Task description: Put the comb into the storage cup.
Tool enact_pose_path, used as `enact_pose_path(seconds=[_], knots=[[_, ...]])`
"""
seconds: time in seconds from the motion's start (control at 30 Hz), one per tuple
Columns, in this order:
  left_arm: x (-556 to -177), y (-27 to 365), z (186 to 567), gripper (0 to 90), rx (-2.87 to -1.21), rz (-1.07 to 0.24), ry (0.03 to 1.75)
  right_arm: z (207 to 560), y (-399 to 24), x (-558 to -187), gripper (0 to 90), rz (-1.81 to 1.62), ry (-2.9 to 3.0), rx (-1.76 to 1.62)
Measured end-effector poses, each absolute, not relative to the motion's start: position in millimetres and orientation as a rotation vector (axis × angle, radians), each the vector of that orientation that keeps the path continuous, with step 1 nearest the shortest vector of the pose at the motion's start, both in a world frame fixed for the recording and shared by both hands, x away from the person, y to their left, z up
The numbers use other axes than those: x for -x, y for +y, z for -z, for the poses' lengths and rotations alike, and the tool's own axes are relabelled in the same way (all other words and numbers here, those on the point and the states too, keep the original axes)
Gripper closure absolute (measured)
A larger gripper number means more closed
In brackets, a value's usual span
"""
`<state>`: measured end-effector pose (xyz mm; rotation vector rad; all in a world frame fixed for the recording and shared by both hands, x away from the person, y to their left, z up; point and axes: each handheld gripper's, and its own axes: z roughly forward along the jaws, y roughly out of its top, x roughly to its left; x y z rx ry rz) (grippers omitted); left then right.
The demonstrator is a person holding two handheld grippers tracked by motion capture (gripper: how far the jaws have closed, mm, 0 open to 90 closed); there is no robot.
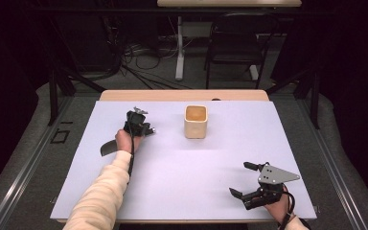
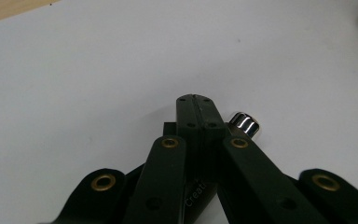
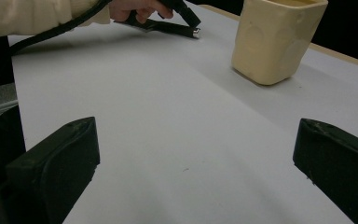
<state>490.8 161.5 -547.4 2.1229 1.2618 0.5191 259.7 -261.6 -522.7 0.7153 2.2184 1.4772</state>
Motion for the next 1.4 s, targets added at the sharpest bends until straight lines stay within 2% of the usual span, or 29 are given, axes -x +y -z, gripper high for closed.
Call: enact_pose_path(seconds=[0.73,1.4], knots=[[-455,144,547,90.0,-2.133,-0.459,1.107,523,-261,-260,0.0,-1.472,2.231,-0.706],[-436,149,547,90.0,-2.154,-0.413,1.087,522,-261,-259,0.0,-1.482,2.228,-0.701]])
